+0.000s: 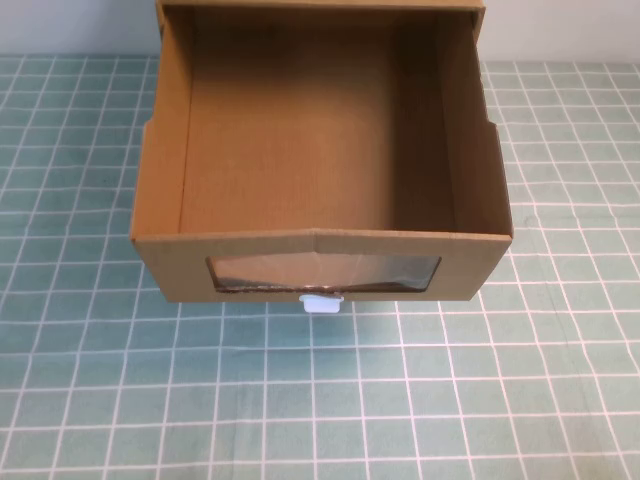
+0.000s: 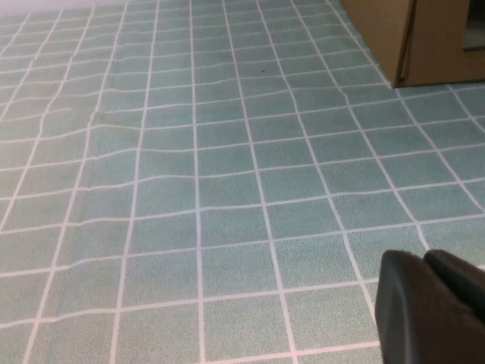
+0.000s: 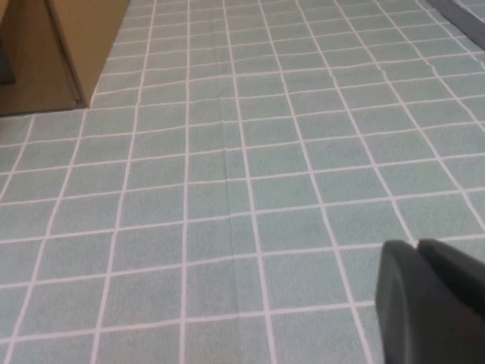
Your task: Close the shoe box
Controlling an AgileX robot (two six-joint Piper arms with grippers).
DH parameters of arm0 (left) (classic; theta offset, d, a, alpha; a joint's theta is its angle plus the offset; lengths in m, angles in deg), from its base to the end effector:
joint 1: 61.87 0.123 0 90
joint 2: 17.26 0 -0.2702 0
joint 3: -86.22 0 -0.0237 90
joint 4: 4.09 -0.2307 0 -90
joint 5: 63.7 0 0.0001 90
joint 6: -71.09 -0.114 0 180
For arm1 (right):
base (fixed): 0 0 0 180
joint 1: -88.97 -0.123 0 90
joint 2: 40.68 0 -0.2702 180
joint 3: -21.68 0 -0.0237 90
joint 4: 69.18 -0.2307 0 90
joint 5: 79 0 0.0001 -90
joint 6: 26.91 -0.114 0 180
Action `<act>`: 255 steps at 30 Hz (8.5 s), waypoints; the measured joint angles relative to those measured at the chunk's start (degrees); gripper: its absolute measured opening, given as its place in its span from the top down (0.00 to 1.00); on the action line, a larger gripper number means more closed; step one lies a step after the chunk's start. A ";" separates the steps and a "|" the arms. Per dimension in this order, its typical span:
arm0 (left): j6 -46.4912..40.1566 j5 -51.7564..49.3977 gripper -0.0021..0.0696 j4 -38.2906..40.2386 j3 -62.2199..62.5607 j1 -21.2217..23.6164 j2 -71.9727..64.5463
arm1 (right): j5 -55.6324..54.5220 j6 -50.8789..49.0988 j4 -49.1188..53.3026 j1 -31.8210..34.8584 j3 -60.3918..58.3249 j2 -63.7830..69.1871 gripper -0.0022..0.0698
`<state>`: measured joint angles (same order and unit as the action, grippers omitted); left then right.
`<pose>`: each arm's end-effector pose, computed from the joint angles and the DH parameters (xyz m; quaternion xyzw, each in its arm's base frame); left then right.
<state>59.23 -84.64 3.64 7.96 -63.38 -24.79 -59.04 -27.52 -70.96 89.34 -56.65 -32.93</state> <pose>0.0694 -0.0073 0.1664 0.0573 0.7994 -0.0030 0.5981 0.0703 0.0008 0.1673 0.0153 0.7986 0.0143 0.6014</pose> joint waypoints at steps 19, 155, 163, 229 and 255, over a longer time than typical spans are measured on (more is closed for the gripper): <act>0.00 0.00 0.98 0.00 0.00 0.00 0.00 | 0.00 0.09 0.00 0.00 0.00 0.00 0.99; -20.47 -31.94 0.98 20.77 120.37 -12.44 -111.21 | 6.11 0.26 -35.48 -1.11 12.18 4.44 0.99; -20.47 -31.94 0.98 20.77 120.37 -12.44 -111.21 | 32.32 7.48 -29.42 -1.11 32.25 24.51 0.99; -19.60 -32.71 0.98 20.77 120.46 -12.44 -111.29 | 6.33 -7.29 -6.93 -36.97 81.71 91.76 0.99; -19.60 -33.89 0.98 21.23 120.46 -12.44 -111.05 | 13.43 3.19 -16.37 -33.35 93.26 98.23 0.99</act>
<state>39.62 -118.52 24.87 128.42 -75.82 -135.84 -45.61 -24.34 -87.32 55.99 36.61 65.30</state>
